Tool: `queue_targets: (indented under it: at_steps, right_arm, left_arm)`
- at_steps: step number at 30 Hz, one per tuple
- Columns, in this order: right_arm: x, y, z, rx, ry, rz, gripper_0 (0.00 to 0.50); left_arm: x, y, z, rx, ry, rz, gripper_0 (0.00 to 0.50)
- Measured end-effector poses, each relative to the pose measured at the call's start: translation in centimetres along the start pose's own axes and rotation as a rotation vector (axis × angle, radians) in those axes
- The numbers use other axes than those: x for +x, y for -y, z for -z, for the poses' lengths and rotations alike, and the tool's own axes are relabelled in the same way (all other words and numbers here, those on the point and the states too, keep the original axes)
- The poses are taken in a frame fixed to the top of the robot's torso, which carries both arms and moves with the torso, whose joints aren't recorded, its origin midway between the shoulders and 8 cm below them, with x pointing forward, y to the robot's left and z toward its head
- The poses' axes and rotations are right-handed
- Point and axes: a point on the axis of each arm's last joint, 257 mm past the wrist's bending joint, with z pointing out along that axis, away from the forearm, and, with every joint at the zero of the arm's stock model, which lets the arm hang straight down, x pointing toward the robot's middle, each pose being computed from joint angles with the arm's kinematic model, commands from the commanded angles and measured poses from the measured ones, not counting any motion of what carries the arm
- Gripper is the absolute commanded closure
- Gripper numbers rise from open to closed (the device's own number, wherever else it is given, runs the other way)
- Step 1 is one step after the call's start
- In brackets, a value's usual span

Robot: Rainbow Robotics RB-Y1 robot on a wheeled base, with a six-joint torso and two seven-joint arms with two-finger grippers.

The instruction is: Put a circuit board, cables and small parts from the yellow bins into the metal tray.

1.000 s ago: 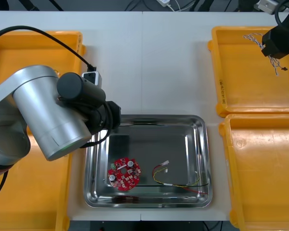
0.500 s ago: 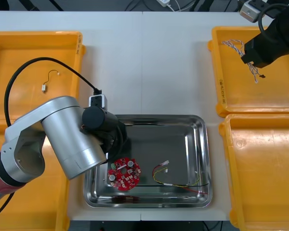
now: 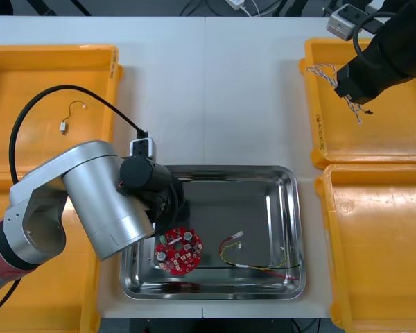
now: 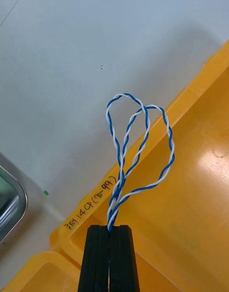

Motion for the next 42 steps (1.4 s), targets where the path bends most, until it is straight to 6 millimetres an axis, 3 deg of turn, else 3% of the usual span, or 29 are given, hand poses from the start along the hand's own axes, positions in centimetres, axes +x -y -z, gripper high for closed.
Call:
queue_targets:
  at_steps: [2, 3, 4, 8, 30, 35, 42]
  right_arm:
    - [0.0, -0.1, -0.1, -0.001, -0.002, 0.003, 0.5]
    - [0.0, -0.1, -0.1, -0.001, -0.003, 0.005, 0.5]
    - [0.0, -0.2, -0.1, -0.001, -0.004, 0.007, 0.5]
    - [0.0, -0.4, -0.2, -0.001, -0.008, 0.014, 0.5]
    - [-0.4, -1.6, -0.4, -0.011, -0.012, 0.059, 0.5]
    - [-1.0, -3.7, -0.7, -0.018, -0.014, 0.133, 0.5]
    - [-1.4, -9.1, -2.0, -0.052, -0.018, 0.29, 0.5]
  left_arm:
    - [0.0, 0.1, 0.0, 0.003, 0.001, 0.0, 0.3]
    - [0.0, 0.1, 0.0, 0.004, 0.002, 0.0, 0.18]
    - [-0.1, 0.1, 0.0, 0.005, 0.002, 0.0, 0.107]
    - [-0.1, 0.4, -0.1, 0.017, 0.005, 0.001, 0.007]
    - [0.2, 0.4, -0.3, 0.026, 0.008, 0.009, 0.0]
    - [0.7, 0.5, 0.4, 0.033, -0.037, 0.017, 0.0]
    - [-0.6, 0.2, 2.6, 0.042, -0.079, 0.034, 0.0]
